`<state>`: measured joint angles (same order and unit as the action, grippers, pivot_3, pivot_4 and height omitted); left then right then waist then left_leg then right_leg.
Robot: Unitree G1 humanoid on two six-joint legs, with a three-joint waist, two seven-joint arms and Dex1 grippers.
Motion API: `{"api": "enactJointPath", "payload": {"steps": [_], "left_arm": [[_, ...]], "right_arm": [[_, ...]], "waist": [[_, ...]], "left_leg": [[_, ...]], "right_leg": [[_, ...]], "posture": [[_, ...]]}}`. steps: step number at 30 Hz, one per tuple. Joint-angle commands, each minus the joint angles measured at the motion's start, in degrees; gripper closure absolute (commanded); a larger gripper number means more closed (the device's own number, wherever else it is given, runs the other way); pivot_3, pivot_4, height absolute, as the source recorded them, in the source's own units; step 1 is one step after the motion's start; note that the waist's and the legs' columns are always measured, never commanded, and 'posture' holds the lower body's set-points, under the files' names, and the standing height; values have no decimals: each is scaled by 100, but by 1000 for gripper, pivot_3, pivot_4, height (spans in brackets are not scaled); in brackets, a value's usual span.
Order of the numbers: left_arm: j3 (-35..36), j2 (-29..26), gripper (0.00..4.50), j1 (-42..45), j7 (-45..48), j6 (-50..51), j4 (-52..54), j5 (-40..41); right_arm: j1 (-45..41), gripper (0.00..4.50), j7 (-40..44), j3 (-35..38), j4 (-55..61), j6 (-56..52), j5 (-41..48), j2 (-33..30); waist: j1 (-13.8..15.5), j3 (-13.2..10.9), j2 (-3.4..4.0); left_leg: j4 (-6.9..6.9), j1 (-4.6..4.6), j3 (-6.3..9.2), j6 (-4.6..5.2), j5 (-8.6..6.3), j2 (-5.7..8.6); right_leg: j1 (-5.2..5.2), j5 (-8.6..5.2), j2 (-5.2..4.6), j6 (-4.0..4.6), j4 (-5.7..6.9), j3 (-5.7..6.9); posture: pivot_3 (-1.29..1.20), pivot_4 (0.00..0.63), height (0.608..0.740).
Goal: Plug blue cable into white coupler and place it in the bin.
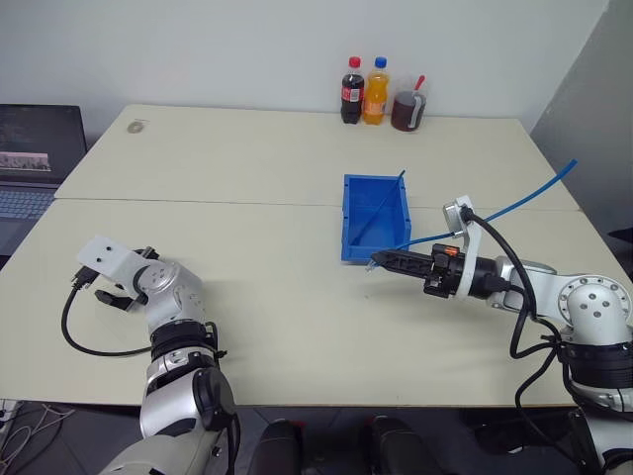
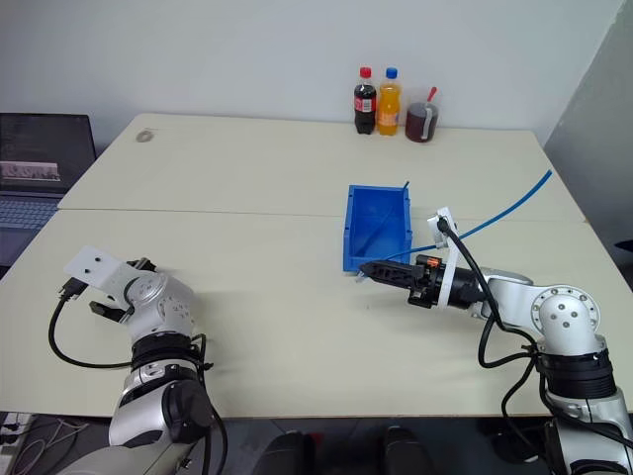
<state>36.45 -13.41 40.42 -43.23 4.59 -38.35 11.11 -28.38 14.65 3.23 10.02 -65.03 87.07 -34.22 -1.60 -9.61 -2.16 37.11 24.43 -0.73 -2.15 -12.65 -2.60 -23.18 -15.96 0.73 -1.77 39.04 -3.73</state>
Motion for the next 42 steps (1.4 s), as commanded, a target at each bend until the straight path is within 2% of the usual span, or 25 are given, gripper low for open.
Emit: {"api": "enactJointPath", "payload": {"steps": [1, 7, 10, 17, 25, 32, 35, 39, 42], "left_arm": [[-31, -91, 17, 91, -34, -102, -64, 42], [-53, -76, 17, 115, -53, -124, -82, 68], [19, -4, 487, 94, -127, -160, -36, 148], [1, -16, 2135, 64, -195, -168, -63, 229], [-32, -16, 3700, 62, -218, -185, -77, 254], [-49, -45, 3725, -2, -128, -141, -35, 275], [-447, -304, 3725, -27, 692, -82, 25, 108], [-1374, -1184, 3725, -107, 2601, -46, 58, -305], [-1720, -1799, 3725, 124, 4164, -37, -95, -149]], "right_arm": [[-48, 4306, 10, 153, 218, -8, 77, 31], [-73, 4306, 26, 169, 198, -24, 22, 64], [-55, 4306, 50, 181, 188, -31, -15, 57], [-33, 4306, 56, 201, 194, -36, -31, 38], [-27, 4306, -9, 266, 150, -8, 1, 60], [-31, 4306, -38, 283, 162, 2, -5, 116], [8, 4306, -36, 289, 224, 12, -35, 98], [58, 4306, -88, 371, 300, 69, -25, 102], [68, 4306, -121, 461, 321, 104, 3, 92]], "waist": [[0, 0, 0], [1, 0, 0], [2, 0, 0], [6, 0, 0], [6, 0, 0], [6, 0, 0], [6, 0, 0], [-6, -2, -3], [-26, -2, -2]], "left_leg": [[0, 0, 0, 0, 0, 0], [0, 0, -2, 0, 0, 0], [0, 0, -2, 0, 0, 0], [0, 0, -2, 0, 0, 1], [0, 0, -3, 0, 0, 1], [0, 0, -4, 0, 0, 1], [0, 0, -3, 0, 0, 1], [-2, 3, -1, -2, 1, -1], [-6, 3, -4, -2, 1, -4]], "right_leg": [[0, 0, 0, 0, 0, 0], [0, 0, -1, 0, 0, 0], [0, 0, -1, 0, 0, 0], [0, 0, -1, -1, 0, 0], [0, 1, -2, -1, -1, -1], [0, 1, -2, -1, -1, -1], [0, 1, -2, -2, 0, 0], [-4, 1, 5, -1, -1, 5], [-7, 1, 5, -1, -2, 3]], "posture": [[0, 150, 740], [0, 150, 740], [0, 150, 740], [0, 150, 740], [0, 150, 740], [0, 150, 740], [0, 150, 740], [0, 150, 740], [0, 150, 740]]}}
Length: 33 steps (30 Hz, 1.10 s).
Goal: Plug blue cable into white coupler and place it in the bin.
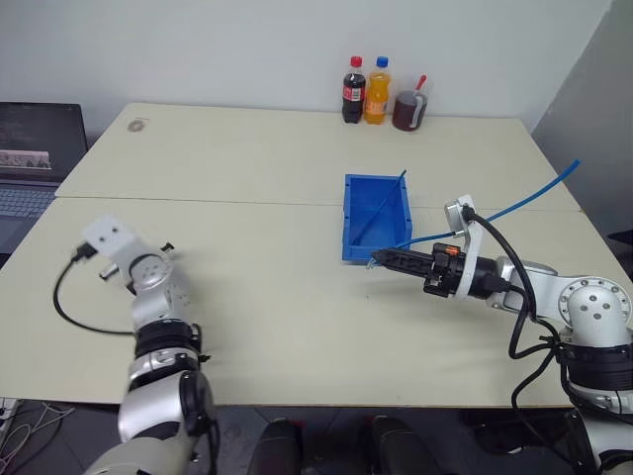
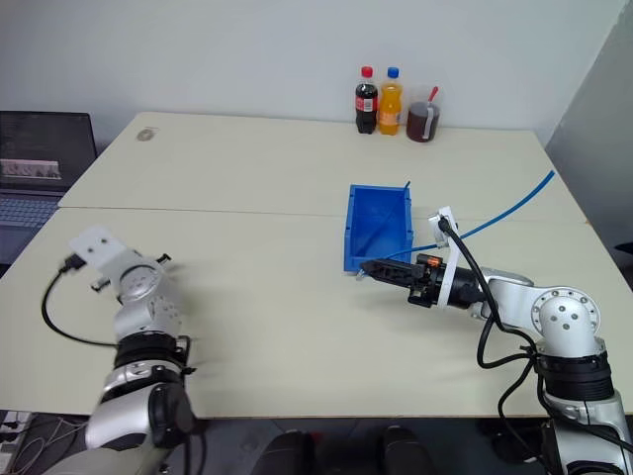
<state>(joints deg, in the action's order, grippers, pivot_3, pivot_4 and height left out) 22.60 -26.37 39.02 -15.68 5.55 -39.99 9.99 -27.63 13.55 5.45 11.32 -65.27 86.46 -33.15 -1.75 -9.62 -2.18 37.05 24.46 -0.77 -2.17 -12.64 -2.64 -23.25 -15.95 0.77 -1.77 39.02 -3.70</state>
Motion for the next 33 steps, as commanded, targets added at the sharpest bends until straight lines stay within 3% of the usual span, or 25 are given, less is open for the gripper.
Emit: {"api": "enactJointPath", "payload": {"steps": [1, 6, 9, 16, 20, 26, 33], "left_arm": [[-493, -628, 3725, 381, 2036, -164, 36, 36], [-1259, -763, 3725, 587, 5343, 30, 483, 651], [-1973, -906, 3725, 280, 7423, 508, 1422, 1105], [-3459, -1358, 3725, -381, 10440, 1385, 3014, 1536], [-4103, -1176, 3725, -518, 10809, 397, 2690, 951], [-4421, -176, 3725, -371, 10191, -1737, 848, -173], [-4335, 487, 3725, 52, 9520, -2521, -403, -598]], "right_arm": [[-20, 4306, -13, 263, 180, 135, 61, -15], [-148, 4306, 93, 279, 107, 161, -100, -39], [-233, 4306, 321, 231, 115, 125, -332, -163], [-308, 4306, 1024, 114, 304, 55, -978, -668], [-284, 4306, 1189, 92, 514, 159, -1320, -744], [-133, 4306, 1472, -486, 1583, 659, -2403, -789], [109, 4306, 1847, -1543, 2073, 1636, -3959, -608]], "waist": [[-8, -1, 1], [50, 0, 1], [17, -1, 1], [-71, -8, 15], [-43, -7, 23], [-5, -9, 21], [96, 1, 29]], "left_leg": [[-2, 0, -2, 0, 0, -1], [-1, 2, -1, 0, 0, 3], [1, 9, -6, 1, 0, 0], [-4, 15, 0, 2, -1, -7], [-5, 13, 16, 3, -1, -8], [4, 16, 9, 4, 0, -4], [29, 18, 18, 5, 0, 4]], "right_leg": [[-1, 0, 0, 0, -1, -2], [1, 0, -9, 0, -3, 5], [-1, 0, -15, 0, -8, -2], [-19, -7, 6, 13, 3, -4], [-18, -12, 12, 24, 9, 4], [-17, -16, 9, 14, 5, 2], [0, -14, 2, -11, 0, 11]], "posture": [[0, 150, 740], [0, 150, 740], [0, 150, 740], [0, 150, 740], [0, 150, 740], [0, 150, 740], [0, 150, 740]]}}
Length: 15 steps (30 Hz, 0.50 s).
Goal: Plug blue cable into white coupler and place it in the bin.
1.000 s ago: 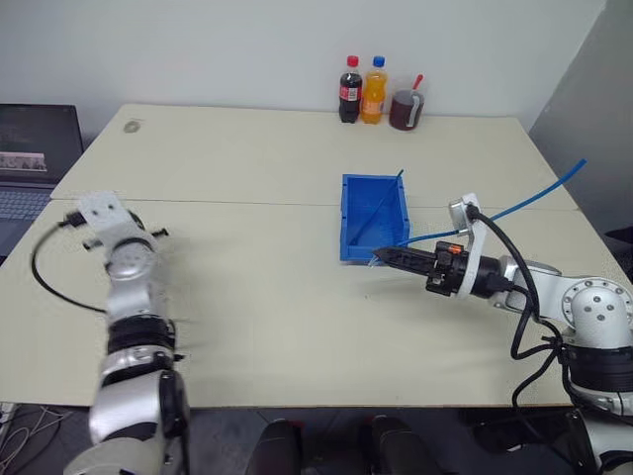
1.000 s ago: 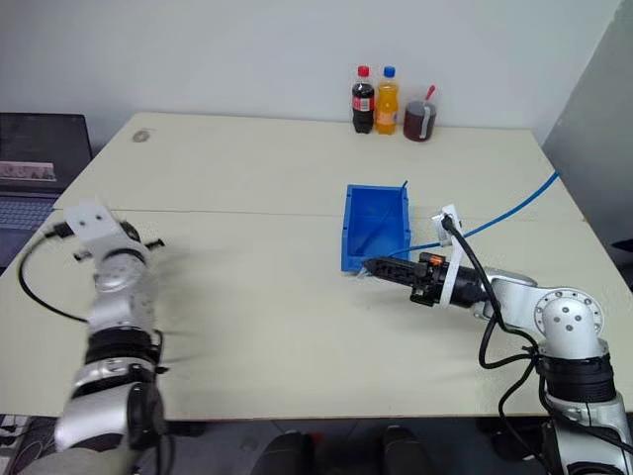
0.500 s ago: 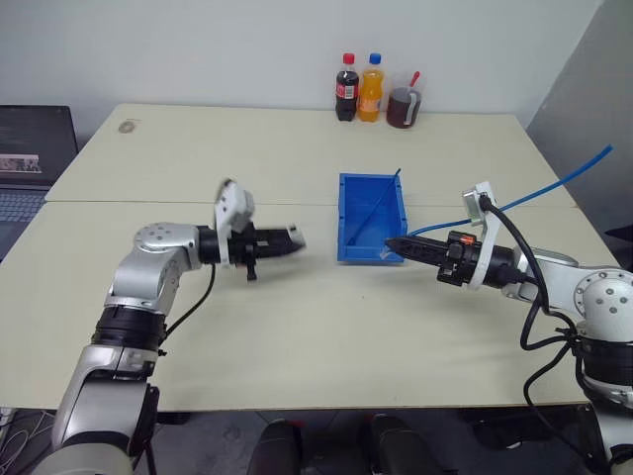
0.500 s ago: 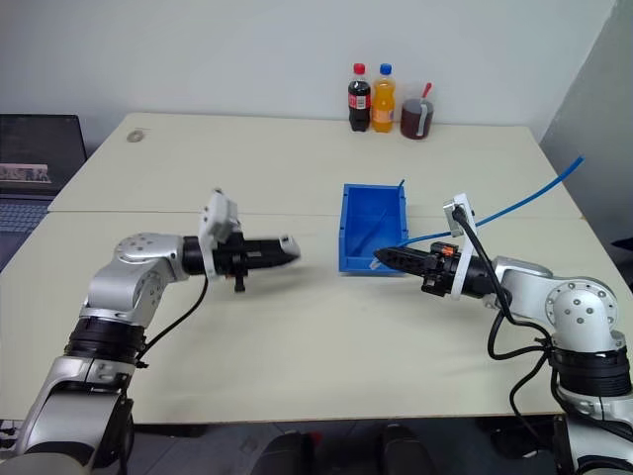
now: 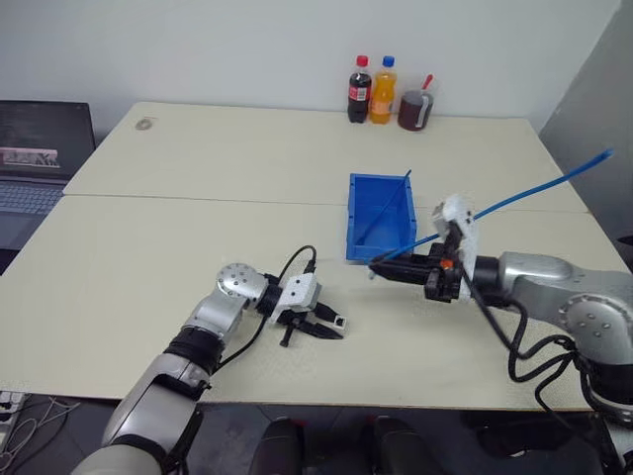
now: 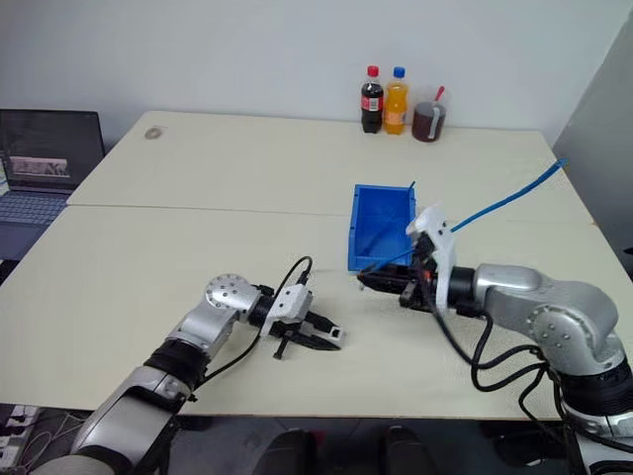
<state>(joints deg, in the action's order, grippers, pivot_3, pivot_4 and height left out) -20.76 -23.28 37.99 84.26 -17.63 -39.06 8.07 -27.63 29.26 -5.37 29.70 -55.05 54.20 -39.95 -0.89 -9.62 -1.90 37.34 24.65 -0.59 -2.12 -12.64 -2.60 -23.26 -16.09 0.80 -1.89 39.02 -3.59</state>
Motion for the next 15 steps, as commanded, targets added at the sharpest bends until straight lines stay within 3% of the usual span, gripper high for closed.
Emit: {"api": "enactJointPath", "payload": {"steps": [1, 9, 15], "left_arm": [[3, 219, 3725, 176, -468, -241, -559, -424], [88, 322, 3725, 211, -373, -103, -544, -421], [136, 294, 3725, 169, -300, 128, -351, -380]], "right_arm": [[152, 4306, 386, -605, 195, 758, -957, 64], [254, 4306, 989, -1290, -361, 1581, -2170, 222], [221, 4306, 1289, -1387, -814, 1838, -2612, 371]], "waist": [[15, 2, 2], [2, 2, 1], [-2, 2, 1]], "left_leg": [[16, 1, 2, 0, 0, 0], [57, 5, -6, 2, -1, -2], [56, 6, -8, 2, -2, -2]], "right_leg": [[4, 1, 0, -6, 2, 2], [9, 13, 1, -21, 4, -11], [9, 13, 3, -20, 3, -12]], "posture": [[0, 150, 740], [0, 150, 740], [0, 150, 740]]}}
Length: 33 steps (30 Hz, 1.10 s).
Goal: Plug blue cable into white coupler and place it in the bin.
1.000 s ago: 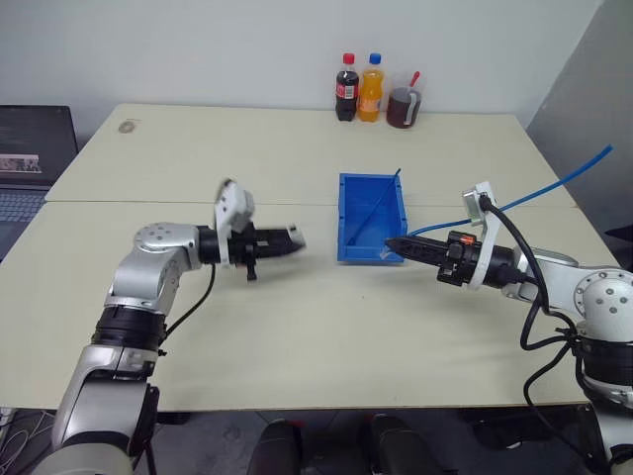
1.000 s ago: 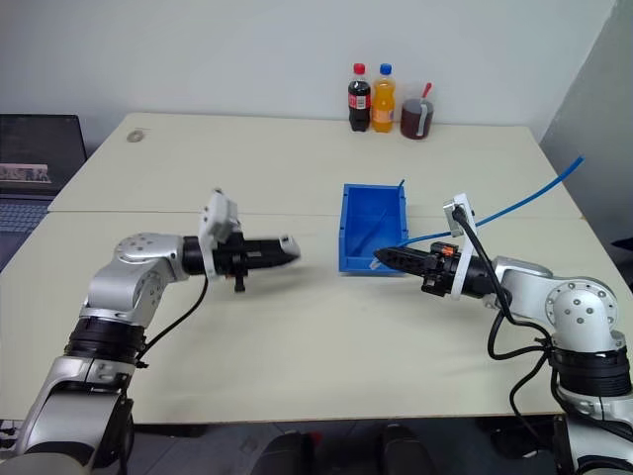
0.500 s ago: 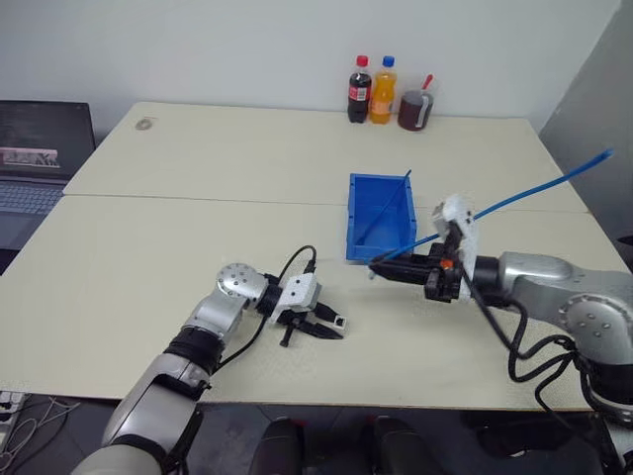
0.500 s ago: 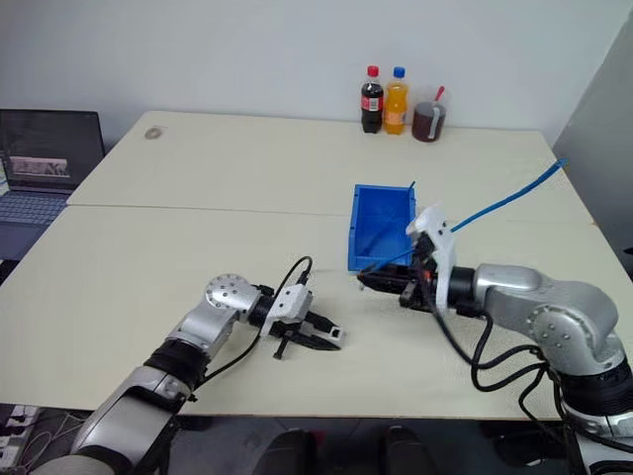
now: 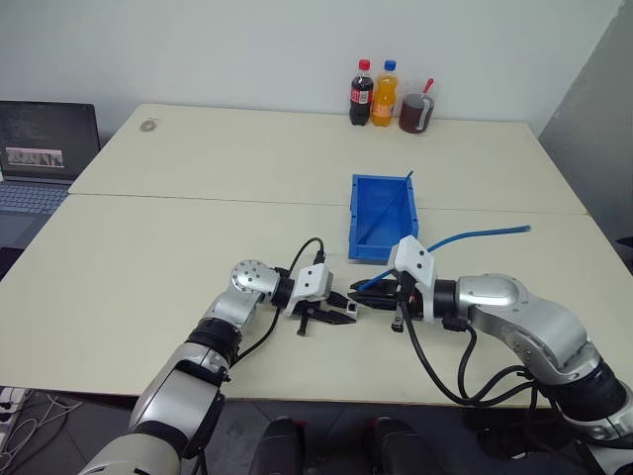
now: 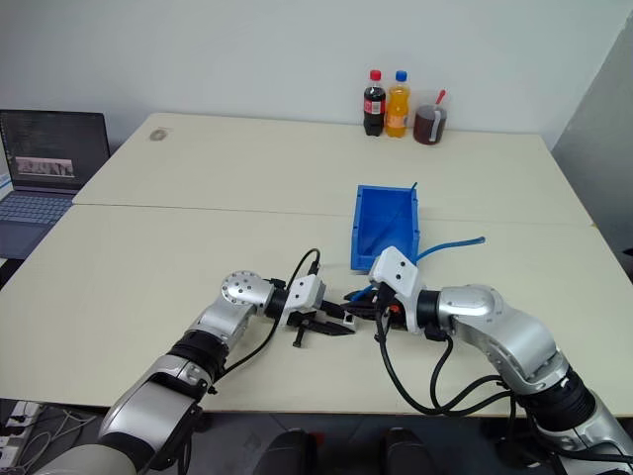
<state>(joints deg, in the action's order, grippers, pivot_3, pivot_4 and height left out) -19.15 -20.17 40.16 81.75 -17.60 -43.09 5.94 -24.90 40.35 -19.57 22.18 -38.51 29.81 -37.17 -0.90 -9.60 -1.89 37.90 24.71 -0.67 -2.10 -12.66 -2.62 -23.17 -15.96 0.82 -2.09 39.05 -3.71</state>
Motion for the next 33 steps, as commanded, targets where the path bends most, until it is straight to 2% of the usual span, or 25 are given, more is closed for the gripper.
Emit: {"api": "enactJointPath", "payload": {"steps": [1, 16, 33], "left_arm": [[-21, -14, 3725, -50, -64, 133, 52, -180], [11, 1, 3725, -72, -86, 257, 106, -202], [20, 26, 3725, -92, -47, 349, 226, -185]], "right_arm": [[-45, 4306, 215, 31, -113, 192, -209, 127], [82, 4306, 452, -50, -379, 277, -713, 513], [-11, 4306, 632, -137, -694, 276, -1192, 509]], "waist": [[-3, 0, 0], [-5, 0, 0], [-5, 1, 2]], "left_leg": [[0, 0, 0, 0, 0, 0], [0, 0, 3, 0, 0, -1], [0, 0, 3, 0, 0, 0]], "right_leg": [[-1, 0, 0, 0, 0, 0], [-1, 1, 2, 1, 3, 3], [0, 1, 1, 2, 3, 3]], "posture": [[0, 150, 740], [0, 150, 740], [0, 150, 740]]}}
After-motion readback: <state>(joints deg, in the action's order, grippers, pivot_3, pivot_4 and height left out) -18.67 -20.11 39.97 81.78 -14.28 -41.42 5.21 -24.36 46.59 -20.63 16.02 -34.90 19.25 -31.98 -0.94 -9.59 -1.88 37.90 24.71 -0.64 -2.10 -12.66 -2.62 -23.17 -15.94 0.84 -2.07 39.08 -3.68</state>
